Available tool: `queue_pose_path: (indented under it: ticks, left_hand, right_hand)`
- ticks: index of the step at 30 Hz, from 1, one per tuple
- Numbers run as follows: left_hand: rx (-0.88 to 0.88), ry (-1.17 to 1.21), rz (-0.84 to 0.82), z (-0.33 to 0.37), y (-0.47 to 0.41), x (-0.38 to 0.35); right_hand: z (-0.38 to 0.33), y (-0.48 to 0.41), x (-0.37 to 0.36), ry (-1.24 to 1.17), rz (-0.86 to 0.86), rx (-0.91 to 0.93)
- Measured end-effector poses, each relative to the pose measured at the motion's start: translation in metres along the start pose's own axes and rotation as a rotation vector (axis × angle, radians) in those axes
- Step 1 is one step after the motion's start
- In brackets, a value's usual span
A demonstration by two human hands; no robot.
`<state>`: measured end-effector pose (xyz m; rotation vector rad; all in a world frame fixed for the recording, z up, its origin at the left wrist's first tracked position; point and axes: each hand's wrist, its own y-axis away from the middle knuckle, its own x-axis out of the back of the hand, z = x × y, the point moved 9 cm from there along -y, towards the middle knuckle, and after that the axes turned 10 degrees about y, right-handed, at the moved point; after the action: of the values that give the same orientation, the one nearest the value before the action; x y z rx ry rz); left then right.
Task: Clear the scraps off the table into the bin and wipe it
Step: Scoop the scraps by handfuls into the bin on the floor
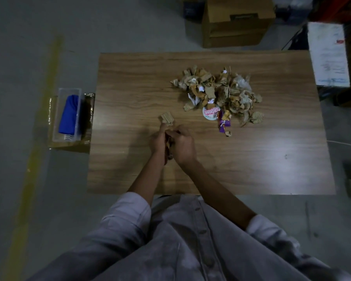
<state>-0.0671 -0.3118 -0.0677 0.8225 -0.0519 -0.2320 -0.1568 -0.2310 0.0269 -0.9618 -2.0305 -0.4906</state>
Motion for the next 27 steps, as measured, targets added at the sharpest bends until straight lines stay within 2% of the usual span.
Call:
queue_pose_path:
  ticks: [3,6,7,9,11,13,16,19,20,22,25,27]
  left_hand:
    - [-0.140,-0.123,0.018,0.019,0.001,-0.004]
    - [-0.225,-0.358,0.148,0.042,-0.007,0.009]
    - [-0.210,-0.314,0.196,0.045,-0.011,0.014]
    - [-0.101,-0.073,0.259,0.047,-0.006,0.024]
    - [0.126,0.208,0.188,0.032,-0.005,0.019]
    - [0.274,0.340,0.093,0.025,-0.003,0.010]
    - [0.302,0.327,0.123,0.021,-0.013,0.020]
    - [0.308,0.301,0.124,0.022,-0.010,0.024]
    - [0.311,0.325,0.093,0.023,-0.011,0.020]
    - [0.338,0.465,0.046,0.023,-0.012,0.014]
    - [0.355,0.577,0.039,0.024,-0.014,0.007]
    - [0.352,0.647,0.031,0.027,-0.009,-0.003]
  right_hand:
    - [-0.016,0.004,0.000,0.103,-0.016,0.113]
    - [-0.002,0.008,-0.004,-0.074,-0.200,-0.045]
    - [0.003,0.008,-0.004,-0.151,-0.221,-0.119]
    - [0.005,-0.002,0.006,-0.226,-0.128,-0.191]
    - [0.009,-0.021,0.008,-0.262,-0.058,-0.215]
    - [0.016,-0.049,-0.006,-0.167,-0.097,-0.214]
    - [0.018,-0.074,-0.036,0.155,-0.286,-0.060]
    - [0.015,-0.070,-0.053,0.297,-0.340,0.166]
    - [0.023,-0.066,-0.054,0.276,-0.333,0.122]
    - [0.045,-0.055,-0.051,0.075,-0.310,-0.108]
    - [0.073,-0.028,-0.046,-0.539,-0.162,-0.530]
    - [0.073,-0.005,-0.049,-0.838,-0.147,-0.740]
